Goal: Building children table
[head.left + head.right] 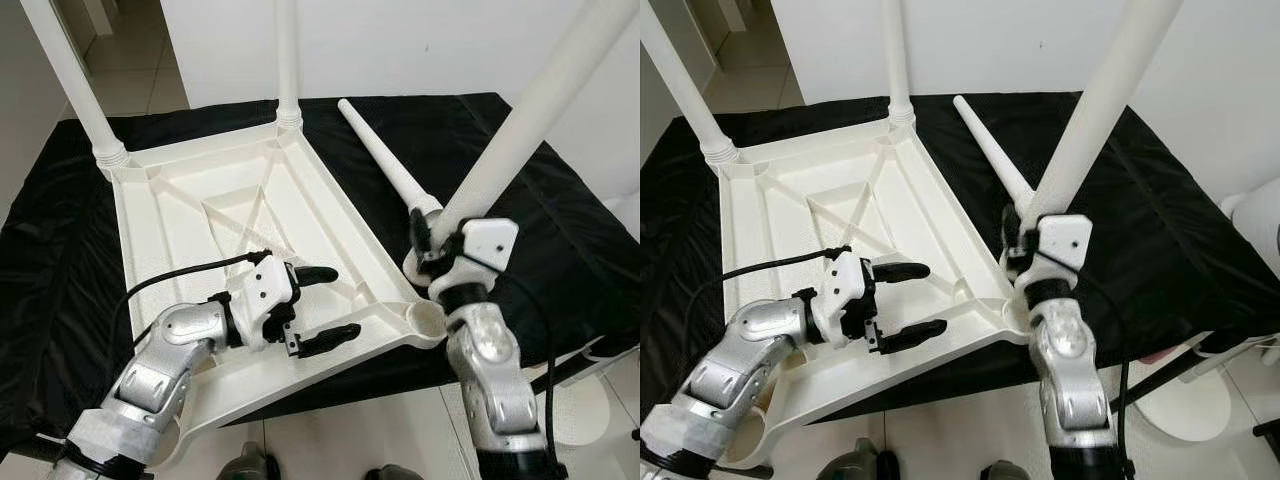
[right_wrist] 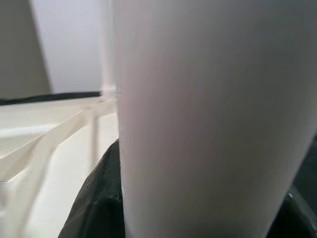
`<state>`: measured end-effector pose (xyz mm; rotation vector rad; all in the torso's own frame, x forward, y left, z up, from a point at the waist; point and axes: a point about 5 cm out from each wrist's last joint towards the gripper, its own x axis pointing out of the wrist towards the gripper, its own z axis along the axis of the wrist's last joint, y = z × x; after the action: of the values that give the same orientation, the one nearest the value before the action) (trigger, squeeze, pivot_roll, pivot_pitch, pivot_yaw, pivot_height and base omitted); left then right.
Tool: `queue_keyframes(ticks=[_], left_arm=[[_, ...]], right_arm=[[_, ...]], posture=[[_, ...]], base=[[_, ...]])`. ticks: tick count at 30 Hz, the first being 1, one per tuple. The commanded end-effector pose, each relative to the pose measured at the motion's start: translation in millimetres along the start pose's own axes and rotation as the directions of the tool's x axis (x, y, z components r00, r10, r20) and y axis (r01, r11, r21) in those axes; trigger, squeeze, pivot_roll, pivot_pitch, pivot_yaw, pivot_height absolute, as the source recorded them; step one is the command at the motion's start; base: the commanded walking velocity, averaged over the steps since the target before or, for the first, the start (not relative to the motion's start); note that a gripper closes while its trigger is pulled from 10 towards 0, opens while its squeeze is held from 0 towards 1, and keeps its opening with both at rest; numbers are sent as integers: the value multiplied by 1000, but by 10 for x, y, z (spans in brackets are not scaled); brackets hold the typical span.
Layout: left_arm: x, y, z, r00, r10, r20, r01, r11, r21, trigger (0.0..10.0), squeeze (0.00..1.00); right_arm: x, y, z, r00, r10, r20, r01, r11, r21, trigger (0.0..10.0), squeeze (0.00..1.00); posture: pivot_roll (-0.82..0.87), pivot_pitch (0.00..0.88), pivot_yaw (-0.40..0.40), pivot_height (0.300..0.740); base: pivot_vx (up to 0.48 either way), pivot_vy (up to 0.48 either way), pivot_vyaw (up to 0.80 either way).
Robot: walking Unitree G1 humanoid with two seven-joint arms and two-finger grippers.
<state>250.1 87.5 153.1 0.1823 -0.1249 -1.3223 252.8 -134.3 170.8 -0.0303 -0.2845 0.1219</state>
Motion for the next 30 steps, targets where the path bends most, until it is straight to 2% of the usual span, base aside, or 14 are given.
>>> queue_keyframes(ticks=[1,5,10,12,17,21,30], left_arm=[[-3,14,-26,1000,17,-25,-17,1000,-18,10000,0],[32,11,-14,999,21,-40,-22,1000,-17,10000,0],[35,5,-8,999,17,-42,-17,1000,-18,10000,0],[37,6,-7,999,19,-45,-19,1000,-13,10000,0],[40,14,-3,999,25,-47,-25,1000,-10,10000,0],[67,32,23,999,27,-45,-28,999,-22,10000,0],[100,55,56,999,43,-22,-43,999,-19,10000,0]], right_arm=[[-25,31,65,999,17,36,-17,1000,0,10000,0],[-113,31,42,1000,9,13,-10,1000,19,10000,0],[-178,44,13,1000,12,-8,-12,1000,4,10000,0],[-267,41,-23,999,5,-33,-4,1000,9,10000,0],[-309,33,-42,999,-4,-48,5,1000,12,10000,0],[-395,-12,-101,996,-26,-86,26,1000,-2,10000,0],[-463,-108,-181,990,-63,-128,58,997,-44,10000,0]], posture=[[19,21,12,740],[15,24,12,740],[12,25,12,740],[9,28,14,740],[7,29,15,740],[3,30,16,740],[-7,26,18,740]], base=[[0,0,0],[0,0,0],[0,0,0],[0,0,0],[0,0,0],[0,0,0],[0,0,0]])
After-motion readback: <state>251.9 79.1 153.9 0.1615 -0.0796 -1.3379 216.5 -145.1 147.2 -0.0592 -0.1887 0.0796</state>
